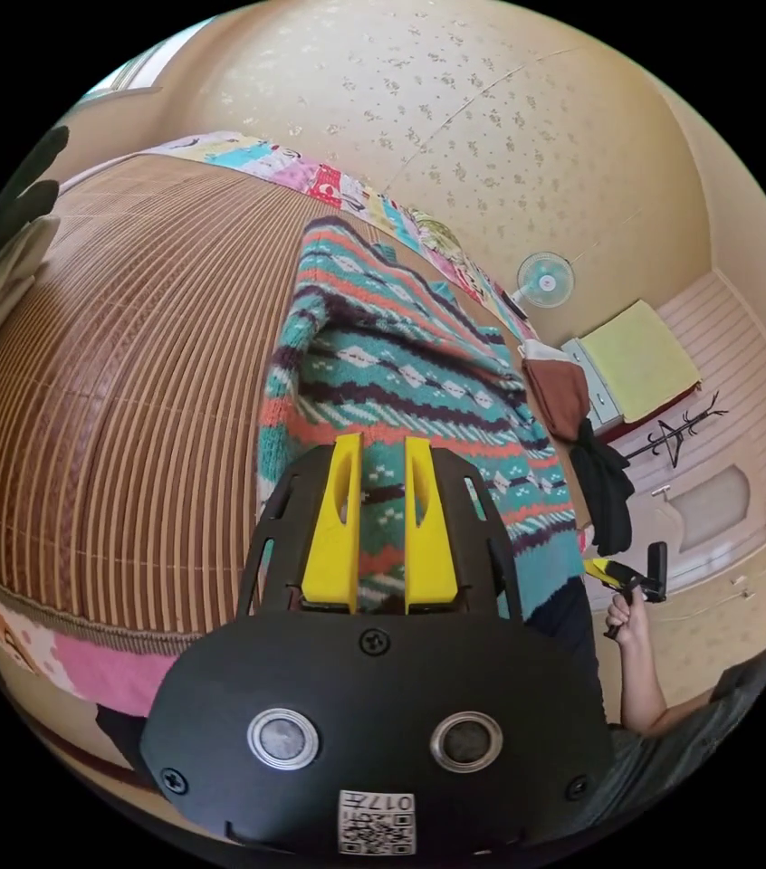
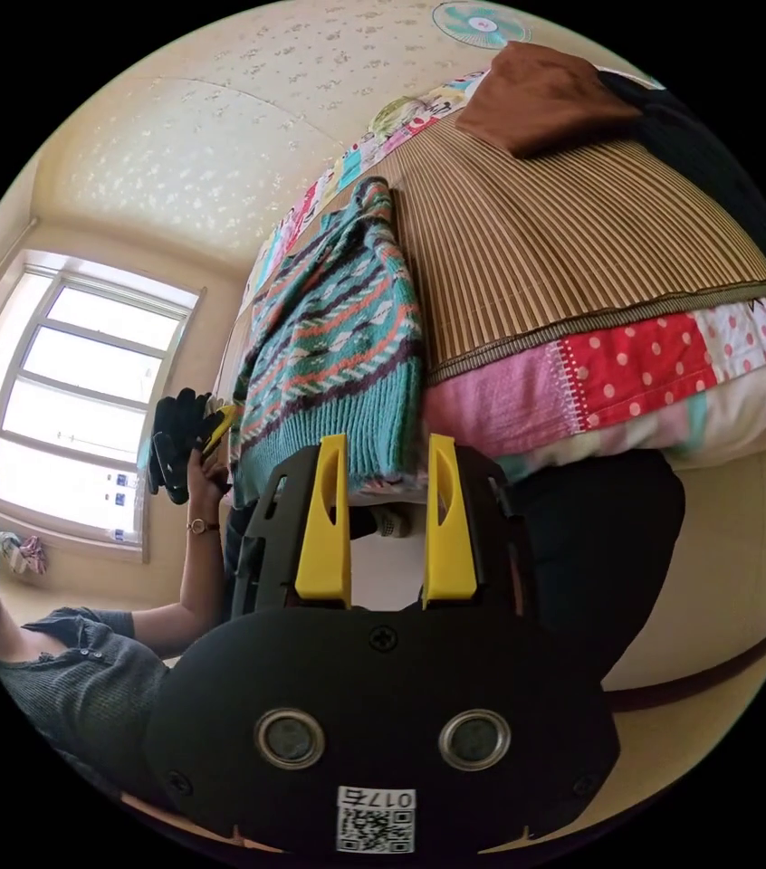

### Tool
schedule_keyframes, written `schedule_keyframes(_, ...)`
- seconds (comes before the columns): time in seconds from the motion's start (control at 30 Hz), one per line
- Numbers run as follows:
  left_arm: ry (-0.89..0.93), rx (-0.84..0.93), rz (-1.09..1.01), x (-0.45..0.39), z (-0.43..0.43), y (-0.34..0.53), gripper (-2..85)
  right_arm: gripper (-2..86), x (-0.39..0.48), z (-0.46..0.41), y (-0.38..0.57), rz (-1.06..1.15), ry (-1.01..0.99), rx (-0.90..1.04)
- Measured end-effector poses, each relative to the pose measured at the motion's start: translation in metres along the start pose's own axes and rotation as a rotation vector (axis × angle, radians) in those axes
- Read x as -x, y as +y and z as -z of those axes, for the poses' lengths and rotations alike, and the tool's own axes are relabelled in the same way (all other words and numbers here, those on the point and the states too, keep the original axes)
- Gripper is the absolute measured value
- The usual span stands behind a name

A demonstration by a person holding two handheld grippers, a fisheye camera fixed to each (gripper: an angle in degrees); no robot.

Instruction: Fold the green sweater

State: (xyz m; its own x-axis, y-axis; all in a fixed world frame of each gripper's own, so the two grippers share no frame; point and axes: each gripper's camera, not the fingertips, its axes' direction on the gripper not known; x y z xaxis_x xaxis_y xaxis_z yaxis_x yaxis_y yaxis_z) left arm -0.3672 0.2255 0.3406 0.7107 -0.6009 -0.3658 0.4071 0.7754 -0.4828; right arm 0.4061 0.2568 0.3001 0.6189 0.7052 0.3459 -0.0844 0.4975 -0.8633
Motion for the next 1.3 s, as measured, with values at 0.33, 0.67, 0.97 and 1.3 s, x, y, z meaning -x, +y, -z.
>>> schedule_keyframes(0.33, -0.038, 0.326, 0.010, 0.000, 0.077, 0.068, 17.9, 12.3, -0.032, 0.012, -0.013, -0.059, -0.033, 0.079)
schedule_keyframes(0.67, 0.220, 0.429, 0.245, 0.062, 0.052, 0.086, 10.0, 11.4, -0.043, 0.060, -0.012, -0.049, -0.099, 0.107)
schedule_keyframes(0.97, 0.495, 0.192, 0.200, 0.080, 0.125, 0.104, 4.5, 12.0, -0.078, 0.102, -0.009, -0.159, -0.192, 0.086)
schedule_keyframes(1.3, 0.671, 0.092, 0.167, 0.091, 0.162, 0.118, 4.4, 3.9, -0.065, 0.132, 0.007, 0.004, -0.272, 0.034)
